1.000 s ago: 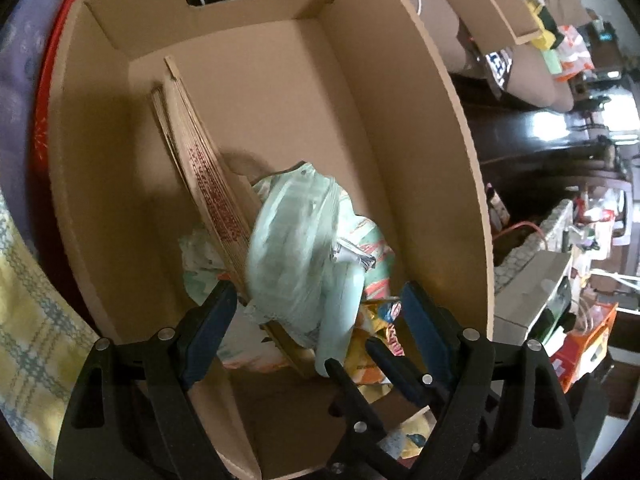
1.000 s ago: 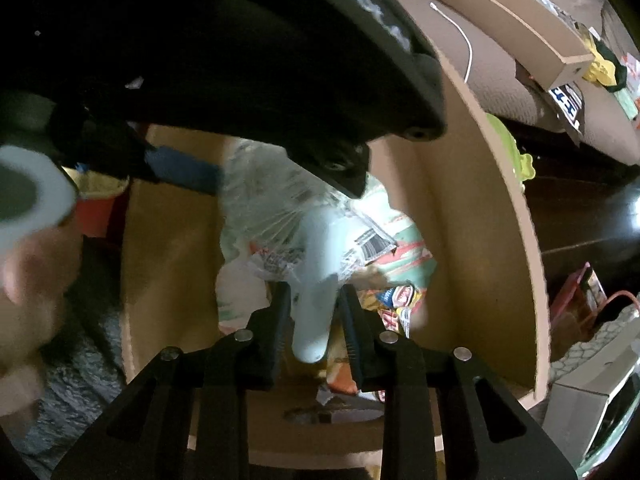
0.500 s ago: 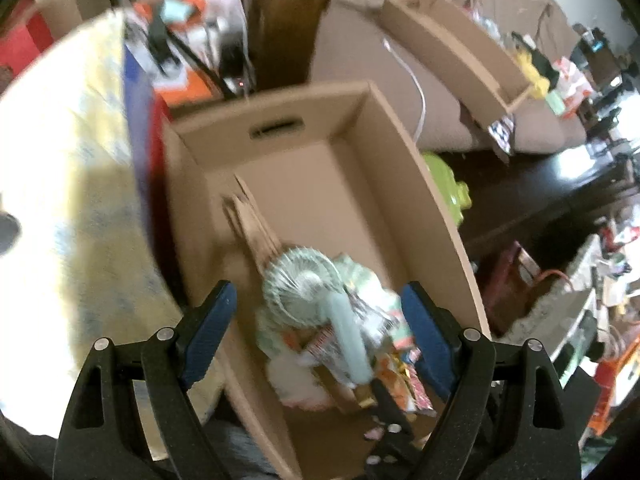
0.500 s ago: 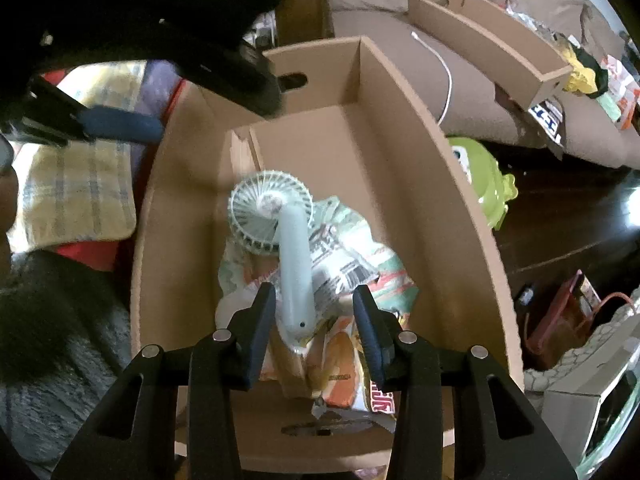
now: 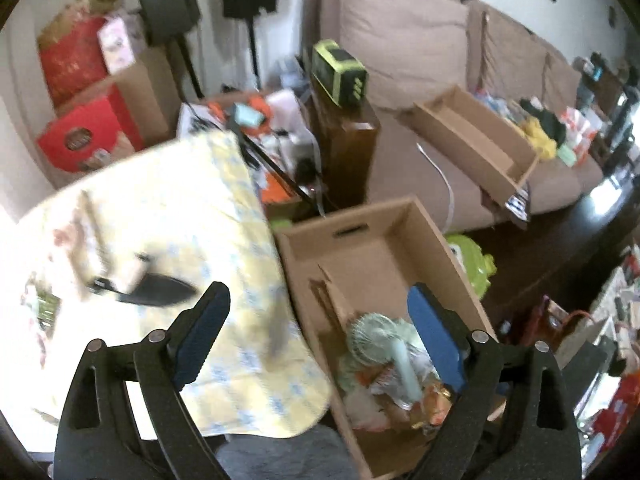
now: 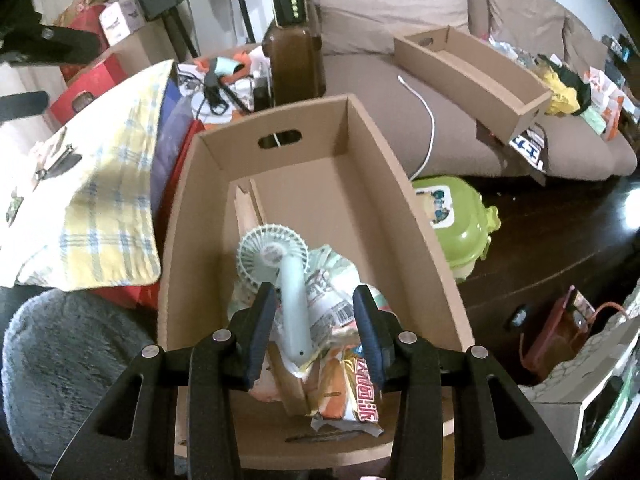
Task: Organize objects
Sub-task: 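Withdraw both tools from the box and turn toward the table, then grasp the pink handheld fan by its handle with the right tool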
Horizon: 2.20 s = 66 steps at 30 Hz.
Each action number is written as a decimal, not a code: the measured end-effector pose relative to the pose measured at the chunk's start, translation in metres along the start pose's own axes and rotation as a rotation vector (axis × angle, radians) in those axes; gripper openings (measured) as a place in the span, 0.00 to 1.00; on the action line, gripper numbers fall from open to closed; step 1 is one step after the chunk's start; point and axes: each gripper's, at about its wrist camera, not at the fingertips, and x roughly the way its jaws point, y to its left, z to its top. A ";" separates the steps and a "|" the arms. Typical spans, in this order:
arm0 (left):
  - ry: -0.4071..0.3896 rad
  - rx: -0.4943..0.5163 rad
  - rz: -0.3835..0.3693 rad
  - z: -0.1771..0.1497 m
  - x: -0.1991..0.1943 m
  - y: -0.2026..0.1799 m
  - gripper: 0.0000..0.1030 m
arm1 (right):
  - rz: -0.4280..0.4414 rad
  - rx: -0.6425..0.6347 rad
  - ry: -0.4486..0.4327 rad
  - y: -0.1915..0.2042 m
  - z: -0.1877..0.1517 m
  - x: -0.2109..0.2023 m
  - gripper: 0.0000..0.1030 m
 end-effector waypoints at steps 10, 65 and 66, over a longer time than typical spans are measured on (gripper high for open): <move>-0.096 -0.018 0.083 0.007 -0.046 0.066 0.90 | 0.030 -0.066 -0.074 0.023 0.006 -0.011 0.41; -0.133 -0.721 0.204 -0.129 -0.048 0.496 0.95 | 0.169 -0.772 0.064 0.467 0.111 0.078 0.53; -0.136 -0.725 0.198 -0.129 -0.048 0.496 0.95 | 0.164 -0.778 0.063 0.465 0.109 0.078 0.49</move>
